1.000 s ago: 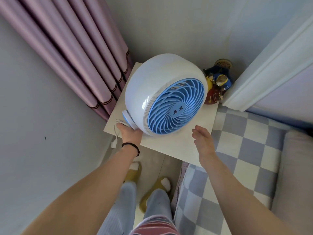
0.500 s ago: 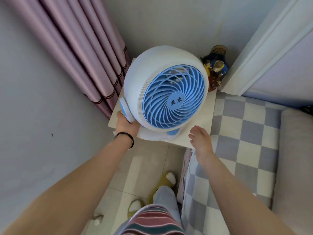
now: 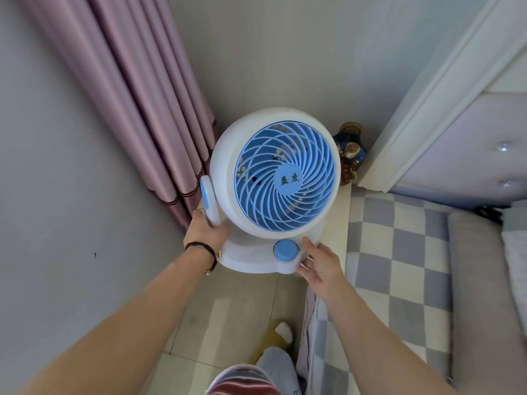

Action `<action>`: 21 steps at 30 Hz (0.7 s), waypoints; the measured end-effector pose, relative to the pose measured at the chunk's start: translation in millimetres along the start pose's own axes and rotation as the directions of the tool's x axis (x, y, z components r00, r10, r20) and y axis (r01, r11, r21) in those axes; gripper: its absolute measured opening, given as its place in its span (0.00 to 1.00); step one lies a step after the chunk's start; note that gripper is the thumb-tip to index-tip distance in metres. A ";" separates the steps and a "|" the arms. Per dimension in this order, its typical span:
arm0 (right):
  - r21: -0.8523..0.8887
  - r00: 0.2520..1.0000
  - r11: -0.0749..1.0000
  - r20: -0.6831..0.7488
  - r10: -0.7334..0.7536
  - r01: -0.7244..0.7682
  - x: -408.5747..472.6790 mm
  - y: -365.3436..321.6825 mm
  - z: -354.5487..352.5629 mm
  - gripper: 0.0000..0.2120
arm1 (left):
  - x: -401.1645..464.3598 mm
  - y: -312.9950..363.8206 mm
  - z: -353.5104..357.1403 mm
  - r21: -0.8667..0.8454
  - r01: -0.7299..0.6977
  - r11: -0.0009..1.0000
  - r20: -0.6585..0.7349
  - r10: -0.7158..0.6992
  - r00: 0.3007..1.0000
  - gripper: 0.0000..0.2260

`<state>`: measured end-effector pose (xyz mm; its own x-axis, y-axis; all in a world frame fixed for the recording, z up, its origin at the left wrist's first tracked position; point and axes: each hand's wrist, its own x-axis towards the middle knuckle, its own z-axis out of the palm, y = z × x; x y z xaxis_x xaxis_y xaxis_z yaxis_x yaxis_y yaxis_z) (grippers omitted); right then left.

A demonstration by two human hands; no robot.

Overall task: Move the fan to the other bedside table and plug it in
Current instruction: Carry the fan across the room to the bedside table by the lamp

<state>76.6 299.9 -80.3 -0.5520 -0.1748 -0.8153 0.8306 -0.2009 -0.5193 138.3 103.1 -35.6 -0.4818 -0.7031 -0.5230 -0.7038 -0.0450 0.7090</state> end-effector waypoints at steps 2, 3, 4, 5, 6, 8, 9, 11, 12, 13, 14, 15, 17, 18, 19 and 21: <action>0.052 0.999 0.998 0.019 -0.030 0.029 -8.0 -11.2 4.0 0.14 | -1.4 8.8 -5.2 -0.028 -0.016 0.999 0.006 0.016 1.000 0.14; 0.090 0.999 0.995 0.031 -0.043 0.040 -12.9 -17.9 6.9 0.11 | -3.4 16.0 -8.8 -0.049 -0.037 0.998 0.008 0.038 0.999 0.14; 0.132 0.997 0.990 0.046 -0.057 0.050 -19.0 -25.2 10.4 0.09 | -5.5 25.0 -13.2 -0.068 -0.069 0.995 0.013 0.070 0.997 0.14; 0.169 0.995 0.984 0.062 -0.072 0.061 -26.6 -32.7 14.4 0.07 | -8.0 35.7 -18.5 -0.072 -0.101 0.992 0.026 0.104 0.994 0.14; 0.195 0.993 0.978 0.079 -0.085 0.069 -31.6 -38.4 17.7 0.08 | -8.7 44.7 -23.0 -0.059 -0.131 0.990 0.039 0.134 0.990 0.15; 0.232 0.987 0.969 0.119 -0.112 0.082 -45.6 -49.3 23.1 0.13 | -14.6 65.7 -33.9 -0.026 -0.186 0.982 0.045 0.187 0.981 0.16; 0.248 0.982 0.964 0.139 -0.131 0.093 -55.7 -55.1 25.8 0.15 | -20.2 77.7 -40.7 -0.015 -0.220 0.975 0.049 0.220 0.974 0.15; 0.280 0.972 0.953 0.170 -0.164 0.112 -71.6 -63.2 29.2 0.18 | -30.4 97.1 -50.5 0.009 -0.288 0.958 0.048 0.287 0.957 0.14; 0.291 0.965 0.948 0.182 -0.186 0.128 -83.1 -67.5 31.2 0.19 | -38.5 108.2 -56.6 0.012 -0.322 0.947 0.052 0.321 0.946 0.13; 0.302 0.960 0.943 0.191 -0.206 0.142 -92.1 -70.1 31.9 0.19 | -46.6 116.5 -61.6 0.015 -0.344 0.939 0.065 0.342 0.937 0.13; 0.314 0.952 0.935 0.198 -0.233 0.164 -104.7 -73.8 32.4 0.20 | -57.7 126.5 -68.2 0.020 -0.367 0.930 0.072 0.365 0.928 0.13; 0.326 0.947 0.929 0.200 -0.250 0.177 -113.2 -74.6 32.4 0.20 | -63.4 130.9 -72.4 0.027 -0.380 0.925 0.083 0.377 0.923 0.14; 0.345 0.936 0.915 0.200 -0.288 0.208 -134.7 -78.6 31.2 0.20 | -76.5 142.6 -81.8 0.037 -0.417 0.908 0.109 0.411 0.905 0.18; 0.360 0.931 0.907 0.200 -0.305 0.220 -145.0 -80.1 29.8 0.20 | -82.4 147.8 -85.9 0.038 -0.439 0.898 0.130 0.431 0.893 0.21; 0.375 0.926 0.897 0.194 -0.324 0.235 -157.2 -81.0 27.5 0.20 | -90.3 152.6 -90.0 0.038 -0.459 0.888 0.157 0.449 0.880 0.23; 0.397 0.911 0.877 0.188 -0.367 0.271 -182.4 -80.9 21.7 0.20 | -107.7 160.6 -97.1 0.035 -0.485 0.874 0.202 0.469 0.860 0.24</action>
<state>108.5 327.1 116.0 -0.8212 -0.2672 -0.5042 0.5499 -0.6065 -0.5743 127.9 102.6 180.6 -0.8499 -0.4820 -0.2130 -0.3998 0.3262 0.8566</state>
